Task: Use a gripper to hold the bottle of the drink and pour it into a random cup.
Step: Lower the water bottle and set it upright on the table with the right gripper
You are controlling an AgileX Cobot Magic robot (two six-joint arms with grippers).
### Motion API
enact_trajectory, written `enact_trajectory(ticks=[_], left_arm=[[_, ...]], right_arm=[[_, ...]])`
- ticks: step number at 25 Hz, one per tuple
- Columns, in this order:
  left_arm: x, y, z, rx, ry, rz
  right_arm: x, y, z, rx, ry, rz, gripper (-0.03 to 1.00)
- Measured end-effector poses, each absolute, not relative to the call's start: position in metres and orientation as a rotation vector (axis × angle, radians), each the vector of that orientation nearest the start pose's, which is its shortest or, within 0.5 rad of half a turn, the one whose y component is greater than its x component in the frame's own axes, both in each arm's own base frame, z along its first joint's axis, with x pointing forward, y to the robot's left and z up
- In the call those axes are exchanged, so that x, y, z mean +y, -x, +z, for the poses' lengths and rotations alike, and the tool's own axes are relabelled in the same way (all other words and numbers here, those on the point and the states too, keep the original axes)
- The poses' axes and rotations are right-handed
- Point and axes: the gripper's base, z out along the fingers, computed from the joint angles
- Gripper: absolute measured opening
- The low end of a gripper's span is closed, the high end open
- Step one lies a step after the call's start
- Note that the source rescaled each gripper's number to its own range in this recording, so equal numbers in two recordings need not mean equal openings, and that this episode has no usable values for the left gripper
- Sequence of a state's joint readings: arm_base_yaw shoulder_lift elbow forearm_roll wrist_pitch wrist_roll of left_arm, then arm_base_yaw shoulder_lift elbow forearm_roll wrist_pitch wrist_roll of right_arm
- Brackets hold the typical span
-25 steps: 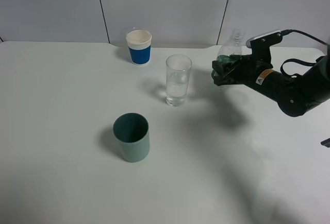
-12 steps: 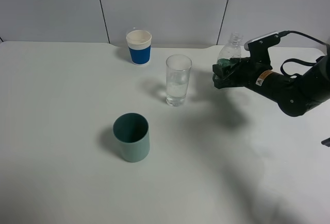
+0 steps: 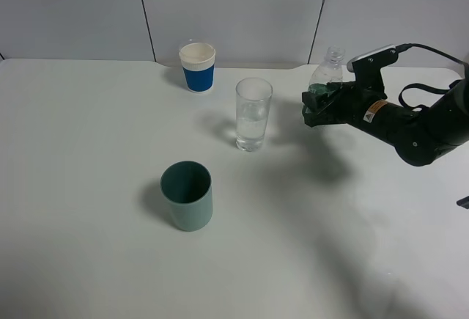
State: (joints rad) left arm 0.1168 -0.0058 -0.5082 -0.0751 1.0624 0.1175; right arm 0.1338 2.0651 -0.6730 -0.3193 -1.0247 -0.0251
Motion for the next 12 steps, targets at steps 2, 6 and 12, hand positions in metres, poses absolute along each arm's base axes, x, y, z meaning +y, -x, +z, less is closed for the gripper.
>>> enact_trajectory(ticks=[2,6,12], left_arm=[[-0.0067,0.0062,0.2795,2.03,-0.005,0.058],[-0.0067,0.0062,0.2795,2.03,-0.005,0.058],[-0.0067,0.0062,0.2795,2.03,-0.005,0.058]], right_arm=[[0.0693,-0.3324,0.0908,1.804,0.488,0.212,0.19],[0.0693,-0.3324,0.0907,1.805,0.489,0.212,0.46],[0.0693,-0.3324,0.0907,1.805,0.489,0.212,0.56]])
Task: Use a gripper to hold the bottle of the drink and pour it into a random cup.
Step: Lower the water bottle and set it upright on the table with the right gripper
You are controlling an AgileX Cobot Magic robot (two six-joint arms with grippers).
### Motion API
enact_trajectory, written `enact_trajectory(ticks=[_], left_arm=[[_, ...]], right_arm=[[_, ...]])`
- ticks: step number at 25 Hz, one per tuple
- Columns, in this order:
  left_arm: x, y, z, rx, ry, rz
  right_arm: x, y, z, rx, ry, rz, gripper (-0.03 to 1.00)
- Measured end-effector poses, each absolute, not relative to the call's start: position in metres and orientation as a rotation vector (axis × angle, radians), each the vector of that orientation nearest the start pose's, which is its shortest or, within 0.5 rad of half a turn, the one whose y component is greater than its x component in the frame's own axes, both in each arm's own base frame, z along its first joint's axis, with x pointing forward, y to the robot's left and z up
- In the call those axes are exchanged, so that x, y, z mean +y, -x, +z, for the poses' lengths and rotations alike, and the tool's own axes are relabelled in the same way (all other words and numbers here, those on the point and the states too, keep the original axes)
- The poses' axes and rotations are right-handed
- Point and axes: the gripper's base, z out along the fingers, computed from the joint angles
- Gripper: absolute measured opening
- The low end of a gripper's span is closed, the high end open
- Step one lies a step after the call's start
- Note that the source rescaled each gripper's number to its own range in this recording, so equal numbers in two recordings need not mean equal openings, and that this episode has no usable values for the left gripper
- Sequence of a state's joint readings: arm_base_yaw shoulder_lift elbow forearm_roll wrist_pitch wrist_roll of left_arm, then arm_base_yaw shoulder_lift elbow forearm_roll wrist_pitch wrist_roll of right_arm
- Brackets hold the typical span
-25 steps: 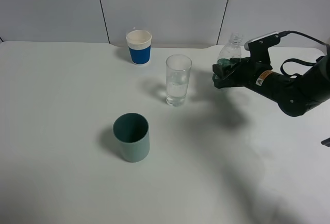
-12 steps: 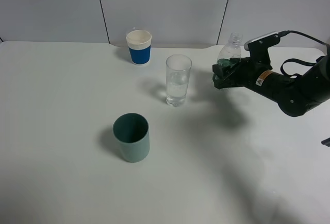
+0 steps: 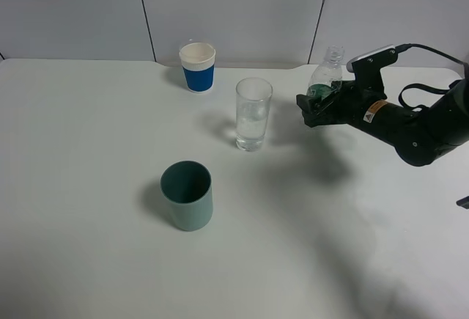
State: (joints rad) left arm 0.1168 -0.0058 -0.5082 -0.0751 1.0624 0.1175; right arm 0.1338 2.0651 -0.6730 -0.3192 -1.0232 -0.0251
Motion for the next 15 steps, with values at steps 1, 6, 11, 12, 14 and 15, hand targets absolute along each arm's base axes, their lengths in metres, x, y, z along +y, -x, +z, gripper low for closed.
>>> enact_trajectory(ticks=[1,6,11,12,14,15], left_arm=[[-0.007,0.006,0.28,2.03,-0.005,0.058],[-0.007,0.006,0.28,2.03,-0.005,0.058],[-0.007,0.006,0.28,2.03,-0.005,0.058],[-0.007,0.006,0.28,2.03,-0.005,0.058],[-0.007,0.006,0.28,2.03,-0.005,0.058],[-0.007,0.006,0.28,2.03,-0.005,0.058]], right_arm=[[0.069,-0.332,0.091,1.806,0.49,0.211,0.56],[0.071,-0.332,0.102,1.795,0.489,0.218,0.56],[0.078,-0.33,0.121,1.763,0.482,0.242,0.56],[0.079,-0.33,0.125,1.754,0.481,0.249,0.56],[0.082,-0.329,0.134,1.735,0.471,0.265,0.56],[0.083,-0.328,0.139,1.724,0.469,0.268,0.56]])
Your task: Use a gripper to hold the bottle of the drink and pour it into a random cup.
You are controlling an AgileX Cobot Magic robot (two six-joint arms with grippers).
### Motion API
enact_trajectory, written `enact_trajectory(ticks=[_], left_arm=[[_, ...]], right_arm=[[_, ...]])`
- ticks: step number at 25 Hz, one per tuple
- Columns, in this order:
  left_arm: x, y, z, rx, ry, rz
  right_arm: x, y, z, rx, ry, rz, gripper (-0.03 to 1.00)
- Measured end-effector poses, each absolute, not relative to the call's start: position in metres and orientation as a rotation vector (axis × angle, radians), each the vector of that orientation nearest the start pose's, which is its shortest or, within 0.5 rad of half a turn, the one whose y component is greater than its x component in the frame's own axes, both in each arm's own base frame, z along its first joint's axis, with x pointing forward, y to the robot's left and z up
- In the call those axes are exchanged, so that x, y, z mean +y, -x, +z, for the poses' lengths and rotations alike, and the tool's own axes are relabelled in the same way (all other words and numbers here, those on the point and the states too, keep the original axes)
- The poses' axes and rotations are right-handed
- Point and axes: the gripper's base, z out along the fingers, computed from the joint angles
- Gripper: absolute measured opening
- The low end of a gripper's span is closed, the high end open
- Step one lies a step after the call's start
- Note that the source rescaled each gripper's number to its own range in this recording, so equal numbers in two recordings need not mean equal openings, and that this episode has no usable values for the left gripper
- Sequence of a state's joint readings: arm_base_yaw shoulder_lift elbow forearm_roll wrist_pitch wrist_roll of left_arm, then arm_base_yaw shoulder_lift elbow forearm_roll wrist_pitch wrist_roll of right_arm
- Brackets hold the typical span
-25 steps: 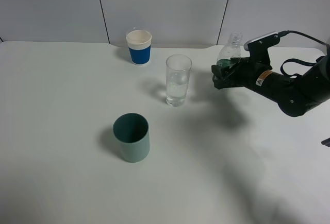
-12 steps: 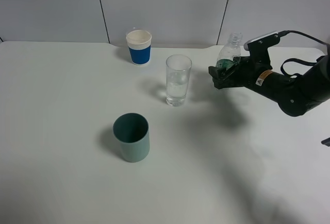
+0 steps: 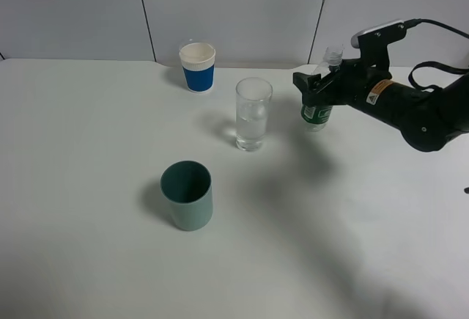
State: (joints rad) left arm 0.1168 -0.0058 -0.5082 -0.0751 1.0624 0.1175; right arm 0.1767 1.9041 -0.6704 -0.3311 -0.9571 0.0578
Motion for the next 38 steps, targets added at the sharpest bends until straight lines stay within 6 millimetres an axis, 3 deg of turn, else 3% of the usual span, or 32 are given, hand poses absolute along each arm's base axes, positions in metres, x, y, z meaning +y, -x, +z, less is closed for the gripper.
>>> enact_trajectory(ticks=[6,14,17,18,21,29,33,38], left_arm=[[-0.007,0.006,0.28,2.03,-0.005,0.058],[-0.007,0.006,0.28,2.03,-0.005,0.058],[-0.007,0.006,0.28,2.03,-0.005,0.058],[-0.007,0.006,0.28,2.03,-0.005,0.058],[-0.007,0.006,0.28,2.03,-0.005,0.058],[-0.007,0.006,0.28,2.03,-0.005,0.058],[-0.007,0.006,0.28,2.03,-0.005,0.058],[-0.007,0.006,0.28,2.03,-0.005,0.058]], right_arm=[[0.081,-0.324,0.169,1.693,0.463,0.243,0.56],[0.074,-0.306,0.23,1.605,0.462,0.165,0.56],[0.071,-0.3,0.243,1.598,0.463,0.126,0.56],[0.063,-0.293,0.258,1.593,0.455,0.081,0.56],[0.049,-0.282,0.278,1.592,0.417,0.023,0.56],[0.017,-0.253,0.311,1.617,0.311,-0.095,0.56],[-0.001,-0.222,0.333,1.636,0.231,-0.178,0.56],[-0.009,-0.183,0.353,1.63,0.161,-0.223,0.56]])
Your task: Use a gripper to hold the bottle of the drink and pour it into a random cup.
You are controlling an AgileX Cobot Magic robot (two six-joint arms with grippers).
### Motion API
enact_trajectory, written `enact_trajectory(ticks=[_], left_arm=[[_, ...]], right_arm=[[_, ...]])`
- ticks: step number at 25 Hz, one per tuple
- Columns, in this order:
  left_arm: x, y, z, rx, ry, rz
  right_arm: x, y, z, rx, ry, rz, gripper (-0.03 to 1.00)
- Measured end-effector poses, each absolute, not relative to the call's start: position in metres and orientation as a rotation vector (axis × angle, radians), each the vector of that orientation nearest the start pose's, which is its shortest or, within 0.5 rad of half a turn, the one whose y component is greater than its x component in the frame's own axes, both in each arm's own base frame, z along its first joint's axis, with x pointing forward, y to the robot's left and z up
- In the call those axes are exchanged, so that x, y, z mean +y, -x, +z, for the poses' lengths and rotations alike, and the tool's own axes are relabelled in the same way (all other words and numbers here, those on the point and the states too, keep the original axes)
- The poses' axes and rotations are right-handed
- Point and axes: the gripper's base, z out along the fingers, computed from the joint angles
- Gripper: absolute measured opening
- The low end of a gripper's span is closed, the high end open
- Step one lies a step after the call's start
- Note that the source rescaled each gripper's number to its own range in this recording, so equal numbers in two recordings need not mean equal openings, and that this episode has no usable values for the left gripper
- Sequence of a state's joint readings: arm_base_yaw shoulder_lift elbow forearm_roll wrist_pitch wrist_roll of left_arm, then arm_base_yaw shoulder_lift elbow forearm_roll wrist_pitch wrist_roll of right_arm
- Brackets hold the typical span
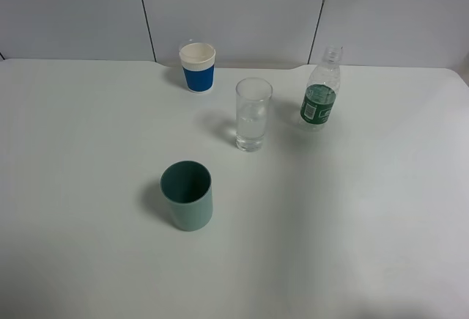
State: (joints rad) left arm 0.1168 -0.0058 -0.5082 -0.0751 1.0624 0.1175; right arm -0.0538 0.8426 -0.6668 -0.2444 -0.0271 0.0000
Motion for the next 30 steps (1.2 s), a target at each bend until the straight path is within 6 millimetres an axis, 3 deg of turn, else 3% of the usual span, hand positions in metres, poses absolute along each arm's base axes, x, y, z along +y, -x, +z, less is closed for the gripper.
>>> enact_trajectory(ticks=[6,13,18,23,30], left_arm=[[-0.007,0.006,0.28,2.03,-0.005,0.058],[-0.007,0.006,0.28,2.03,-0.005,0.058],[-0.007,0.006,0.28,2.03,-0.005,0.058],[-0.007,0.006,0.28,2.03,-0.005,0.058],[-0.007,0.006,0.28,2.03,-0.005,0.058]], right_arm=[[-0.01,-0.128,0.37,1.614,0.089,-0.227,0.56],[-0.01,-0.063,0.373,1.595,0.032,-0.232,0.56],[-0.009,-0.035,0.361,1.681,-0.012,-0.191,0.56],[-0.009,-0.018,0.347,1.8,-0.034,-0.181,0.56],[-0.008,0.007,0.34,1.773,-0.047,-0.175,0.56]])
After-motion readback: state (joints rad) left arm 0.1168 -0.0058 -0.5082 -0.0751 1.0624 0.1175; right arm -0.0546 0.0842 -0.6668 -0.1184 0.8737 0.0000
